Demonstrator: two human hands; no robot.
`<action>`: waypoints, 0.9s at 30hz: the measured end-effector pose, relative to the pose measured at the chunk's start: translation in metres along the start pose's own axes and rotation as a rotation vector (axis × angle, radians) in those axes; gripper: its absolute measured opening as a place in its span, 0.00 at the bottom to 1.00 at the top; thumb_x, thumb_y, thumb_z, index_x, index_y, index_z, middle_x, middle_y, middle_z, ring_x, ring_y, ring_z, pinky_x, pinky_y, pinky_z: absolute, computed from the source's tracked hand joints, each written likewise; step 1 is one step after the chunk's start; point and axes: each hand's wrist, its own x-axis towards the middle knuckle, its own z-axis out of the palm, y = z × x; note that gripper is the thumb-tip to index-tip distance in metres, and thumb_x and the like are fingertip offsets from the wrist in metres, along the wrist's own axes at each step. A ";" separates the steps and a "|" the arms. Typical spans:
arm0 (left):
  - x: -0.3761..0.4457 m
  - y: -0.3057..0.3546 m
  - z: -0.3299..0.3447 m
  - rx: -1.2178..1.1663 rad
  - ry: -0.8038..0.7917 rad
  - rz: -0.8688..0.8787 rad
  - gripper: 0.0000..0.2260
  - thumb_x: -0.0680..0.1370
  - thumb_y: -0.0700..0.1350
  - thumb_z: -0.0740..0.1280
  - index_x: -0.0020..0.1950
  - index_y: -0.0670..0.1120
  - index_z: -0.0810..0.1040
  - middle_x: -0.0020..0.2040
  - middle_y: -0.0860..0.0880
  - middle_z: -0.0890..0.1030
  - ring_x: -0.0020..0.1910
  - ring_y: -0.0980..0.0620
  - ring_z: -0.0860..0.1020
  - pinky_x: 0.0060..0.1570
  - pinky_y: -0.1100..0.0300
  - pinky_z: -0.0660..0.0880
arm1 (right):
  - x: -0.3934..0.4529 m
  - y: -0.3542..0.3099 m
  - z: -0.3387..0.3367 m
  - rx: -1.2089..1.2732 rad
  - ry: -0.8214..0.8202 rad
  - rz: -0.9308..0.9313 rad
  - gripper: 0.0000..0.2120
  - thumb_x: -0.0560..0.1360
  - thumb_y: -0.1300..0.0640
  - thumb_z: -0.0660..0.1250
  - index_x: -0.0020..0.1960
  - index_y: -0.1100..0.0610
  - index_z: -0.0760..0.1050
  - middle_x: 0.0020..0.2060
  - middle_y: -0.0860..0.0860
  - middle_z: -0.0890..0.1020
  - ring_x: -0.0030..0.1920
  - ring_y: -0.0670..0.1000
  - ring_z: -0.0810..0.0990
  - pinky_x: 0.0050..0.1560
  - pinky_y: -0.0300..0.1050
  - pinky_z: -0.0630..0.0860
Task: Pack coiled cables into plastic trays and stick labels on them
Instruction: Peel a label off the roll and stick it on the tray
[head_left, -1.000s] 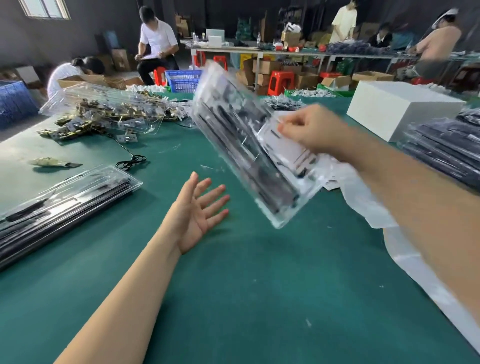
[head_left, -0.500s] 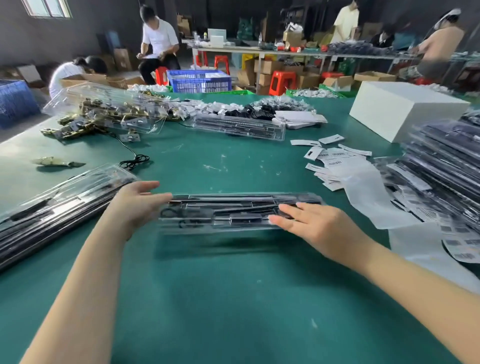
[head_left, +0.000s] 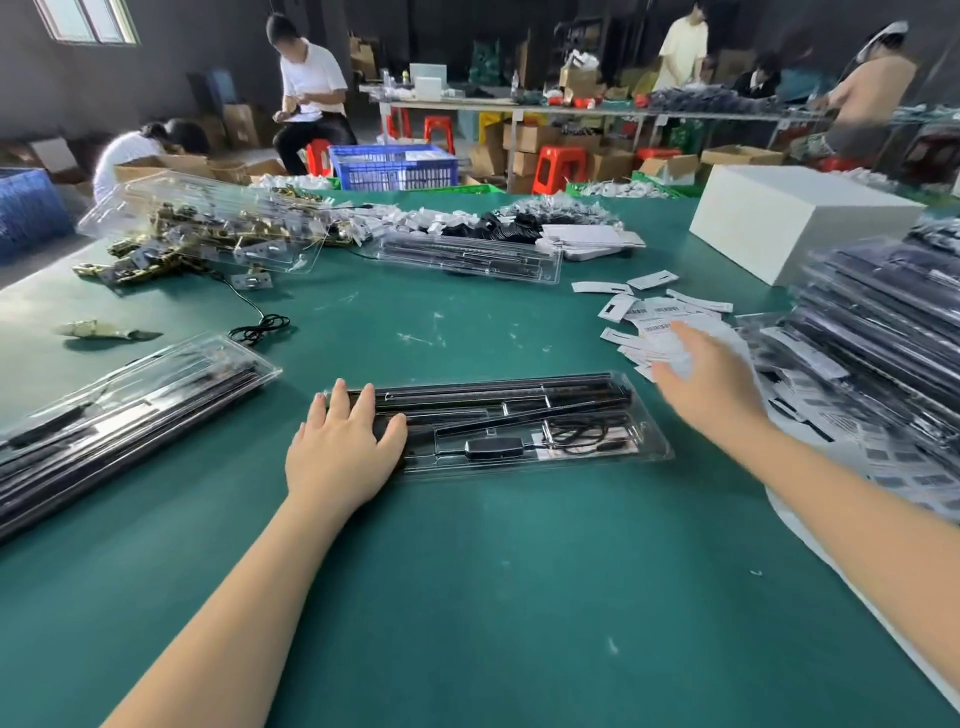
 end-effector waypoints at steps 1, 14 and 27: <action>0.000 0.000 0.000 0.000 0.002 0.000 0.29 0.78 0.64 0.49 0.78 0.55 0.55 0.80 0.50 0.50 0.78 0.48 0.48 0.75 0.49 0.53 | 0.012 0.012 -0.002 -0.083 0.024 0.132 0.27 0.76 0.50 0.68 0.71 0.59 0.68 0.65 0.61 0.76 0.59 0.60 0.76 0.61 0.52 0.71; 0.014 -0.002 -0.024 -0.375 -0.231 -0.107 0.23 0.80 0.50 0.58 0.75 0.59 0.61 0.79 0.55 0.50 0.78 0.55 0.46 0.74 0.47 0.38 | 0.072 0.066 -0.014 0.438 -0.162 0.588 0.31 0.67 0.55 0.79 0.67 0.59 0.74 0.62 0.53 0.76 0.61 0.57 0.75 0.56 0.47 0.69; -0.014 0.112 -0.073 -0.657 -0.305 0.203 0.18 0.79 0.63 0.57 0.57 0.55 0.80 0.51 0.55 0.83 0.55 0.52 0.80 0.62 0.54 0.72 | 0.016 0.018 -0.093 0.992 -0.652 0.230 0.25 0.63 0.61 0.75 0.59 0.62 0.76 0.53 0.59 0.83 0.49 0.55 0.84 0.44 0.47 0.83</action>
